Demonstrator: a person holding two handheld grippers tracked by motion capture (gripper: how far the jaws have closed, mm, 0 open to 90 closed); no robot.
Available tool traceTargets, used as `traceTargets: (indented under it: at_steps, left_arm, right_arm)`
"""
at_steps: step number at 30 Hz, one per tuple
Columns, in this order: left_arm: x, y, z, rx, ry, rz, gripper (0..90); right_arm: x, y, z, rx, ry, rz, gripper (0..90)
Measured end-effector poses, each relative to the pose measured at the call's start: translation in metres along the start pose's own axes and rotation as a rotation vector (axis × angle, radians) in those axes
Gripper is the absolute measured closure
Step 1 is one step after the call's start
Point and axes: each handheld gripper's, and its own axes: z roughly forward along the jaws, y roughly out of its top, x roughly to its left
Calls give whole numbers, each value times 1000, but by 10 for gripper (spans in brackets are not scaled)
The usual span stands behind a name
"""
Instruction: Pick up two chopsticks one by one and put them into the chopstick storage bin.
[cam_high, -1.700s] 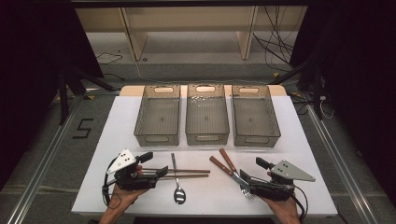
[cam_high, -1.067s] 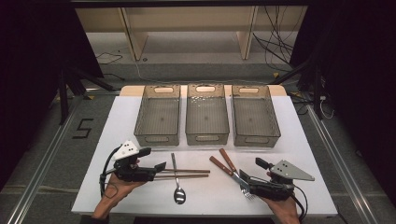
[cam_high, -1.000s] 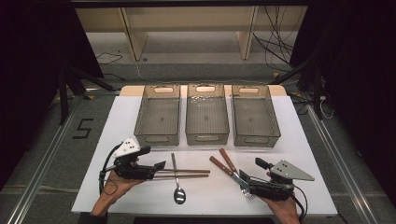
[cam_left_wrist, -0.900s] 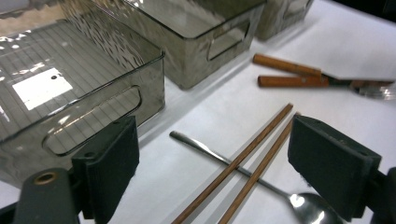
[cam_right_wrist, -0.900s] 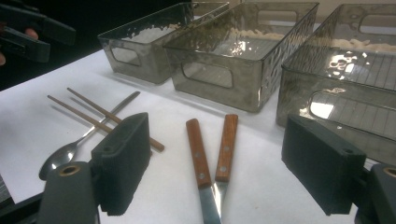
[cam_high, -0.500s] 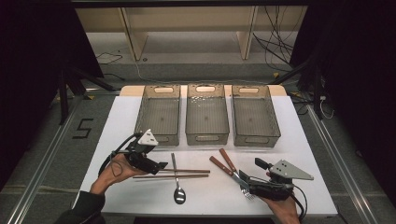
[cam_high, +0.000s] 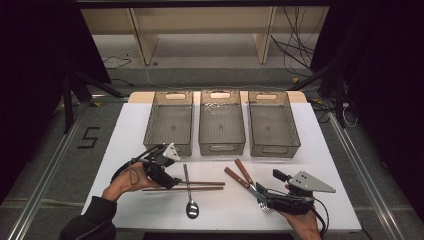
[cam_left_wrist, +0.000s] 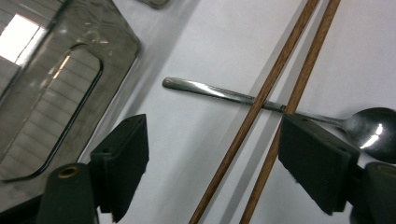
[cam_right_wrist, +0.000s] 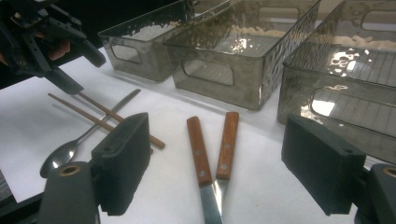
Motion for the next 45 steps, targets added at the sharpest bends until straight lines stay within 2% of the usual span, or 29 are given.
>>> traceTargets:
  at_steps: [3, 5, 9, 12, 17, 19, 22, 29, 32, 38, 42, 45]
  left_arm:
    - [0, 4, 4, 32, -11, 40, 295]
    - [-1, 4, 6, 28, -12, 38, 315]
    - [-1, 6, 9, 46, -34, 61, 349]
    - [0, 7, 11, 73, -42, 94, 380]
    - [-1, 9, 13, 87, -43, 116, 416]
    - [-1, 11, 14, 112, -41, 146, 431]
    - [-2, 11, 15, 118, -44, 150, 453]
    - [-3, 13, 17, 146, -58, 194, 511]
    - [-2, 12, 21, 174, -65, 215, 535]
    - [-1, 11, 26, 186, -86, 217, 593]
    - [-1, 13, 30, 206, -110, 245, 633]
    - [-2, 14, 31, 212, -116, 249, 667]
  right_arm:
    - [0, 0, 0, 2, 0, 2, 246]
    - [0, 0, 0, 4, 0, 0, 246]
    - [0, 0, 0, 4, -2, 1, 246]
    - [0, 0, 0, 4, -3, 2, 247]
    - [0, 0, 0, 8, -2, 2, 247]
    - [0, 0, 0, 7, -2, 0, 247]
    - [0, 0, 0, 8, -4, -1, 248]
    - [-1, 0, 0, 8, -8, -1, 249]
    - [0, 0, 0, 8, -5, -2, 249]
    - [-1, 0, 1, 10, -7, 0, 250]
    - [-1, 0, 1, 11, -6, 0, 250]
    - [-1, 0, 1, 11, -6, 1, 250]
